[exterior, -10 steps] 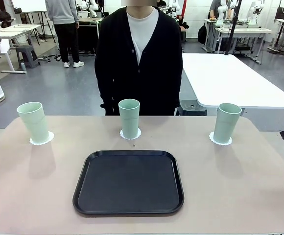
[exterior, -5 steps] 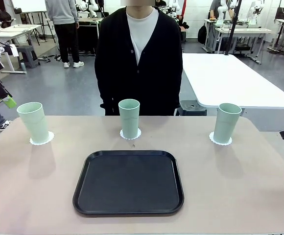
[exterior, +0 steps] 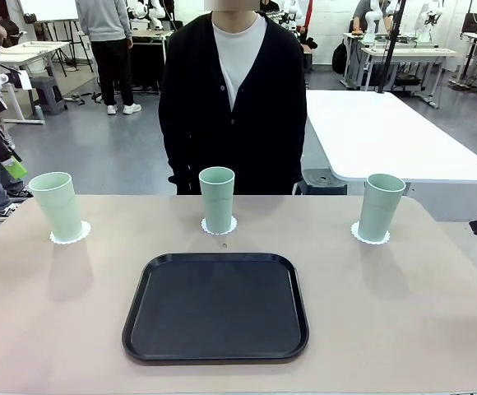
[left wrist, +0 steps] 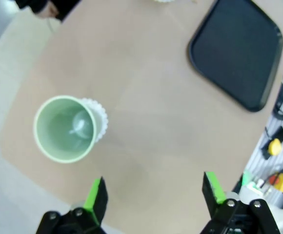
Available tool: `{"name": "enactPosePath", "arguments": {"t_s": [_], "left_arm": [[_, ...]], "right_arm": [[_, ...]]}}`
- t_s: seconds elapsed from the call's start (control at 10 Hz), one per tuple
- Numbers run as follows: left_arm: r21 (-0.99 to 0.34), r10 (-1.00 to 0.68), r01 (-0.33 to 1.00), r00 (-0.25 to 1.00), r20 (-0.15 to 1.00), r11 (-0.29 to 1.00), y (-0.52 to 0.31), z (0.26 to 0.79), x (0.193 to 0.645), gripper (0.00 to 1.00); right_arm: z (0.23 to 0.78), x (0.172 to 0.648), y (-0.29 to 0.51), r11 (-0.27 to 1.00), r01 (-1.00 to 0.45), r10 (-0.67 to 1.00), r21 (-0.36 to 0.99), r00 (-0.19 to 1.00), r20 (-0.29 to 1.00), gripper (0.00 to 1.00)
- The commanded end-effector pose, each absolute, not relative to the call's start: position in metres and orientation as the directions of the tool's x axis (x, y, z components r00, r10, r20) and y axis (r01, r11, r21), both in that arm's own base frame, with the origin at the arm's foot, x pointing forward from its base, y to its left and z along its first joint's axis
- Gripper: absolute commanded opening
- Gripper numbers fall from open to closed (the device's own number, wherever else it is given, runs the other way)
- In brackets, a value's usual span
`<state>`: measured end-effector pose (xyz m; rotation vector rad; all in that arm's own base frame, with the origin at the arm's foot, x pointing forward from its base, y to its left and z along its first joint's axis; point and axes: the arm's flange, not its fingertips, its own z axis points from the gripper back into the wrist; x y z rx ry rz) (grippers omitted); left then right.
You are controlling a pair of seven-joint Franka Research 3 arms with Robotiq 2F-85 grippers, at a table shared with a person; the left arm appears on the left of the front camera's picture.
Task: Place coasters on the table and set cups on them.
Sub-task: Take one Reusable plastic cup from the Flat Tray and place it on a coaster set by the human.
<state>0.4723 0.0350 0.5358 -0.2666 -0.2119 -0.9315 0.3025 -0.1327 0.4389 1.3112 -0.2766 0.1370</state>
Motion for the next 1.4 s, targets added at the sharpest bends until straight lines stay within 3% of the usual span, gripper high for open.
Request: {"name": "enactPosePath", "arguments": {"t_s": [0.0, 0.2, 0.3, 0.4, 0.5, 0.7, 0.9, 1.1, 1.3], "left_arm": [[-0.042, -0.678, 0.716, 0.677, 0.287, 0.697, 0.036, 0.555, 0.491, 1.0], [-0.036, -0.256, 0.289, 0.893, 0.37, 0.957, 0.049, 0.588, 0.457, 1.0], [-0.083, -0.172, 0.209, 0.931, 0.321, 0.974, 0.062, 0.591, 0.439, 1.0], [-0.246, -0.091, 0.151, 0.966, 0.242, 0.957, 0.079, 0.592, 0.428, 1.0], [-0.509, -0.034, 0.115, 0.986, 0.165, 0.853, 0.108, 0.584, 0.418, 1.0], [-0.84, -0.004, 0.081, 0.996, 0.094, 0.536, 0.156, 0.56, 0.4, 1.0], [-0.954, 0.046, 0.144, 0.986, 0.161, 0.261, 0.199, 0.539, 0.381, 1.0], [-0.973, 0.133, 0.197, 0.968, 0.213, 0.122, 0.227, 0.501, 0.37, 1.0], [-0.987, 0.16, 0.14, 0.976, 0.15, 0.073, 0.262, 0.473, 0.37, 1.0]], "right_arm": [[0.439, 0.302, -0.134, 0.25, -0.263, -0.056, 0.932, 0.957, 0.285, 1.0], [0.439, 0.302, -0.134, 0.25, -0.263, -0.056, 0.932, 0.957, 0.285, 1.0], [0.439, 0.302, -0.134, 0.25, -0.263, -0.056, 0.932, 0.957, 0.285, 1.0], [0.439, 0.302, -0.134, 0.25, -0.263, -0.056, 0.932, 0.957, 0.285, 1.0], [0.439, 0.302, -0.134, 0.25, -0.263, -0.056, 0.932, 0.957, 0.285, 1.0], [0.439, 0.302, -0.134, 0.25, -0.263, -0.056, 0.932, 0.957, 0.285, 1.0], [0.439, 0.302, -0.134, 0.25, -0.263, -0.056, 0.932, 0.957, 0.285, 1.0], [0.439, 0.302, -0.134, 0.25, -0.263, -0.056, 0.932, 0.957, 0.285, 1.0], [0.439, 0.302, -0.134, 0.25, -0.263, -0.056, 0.932, 0.957, 0.285, 1.0]]}}
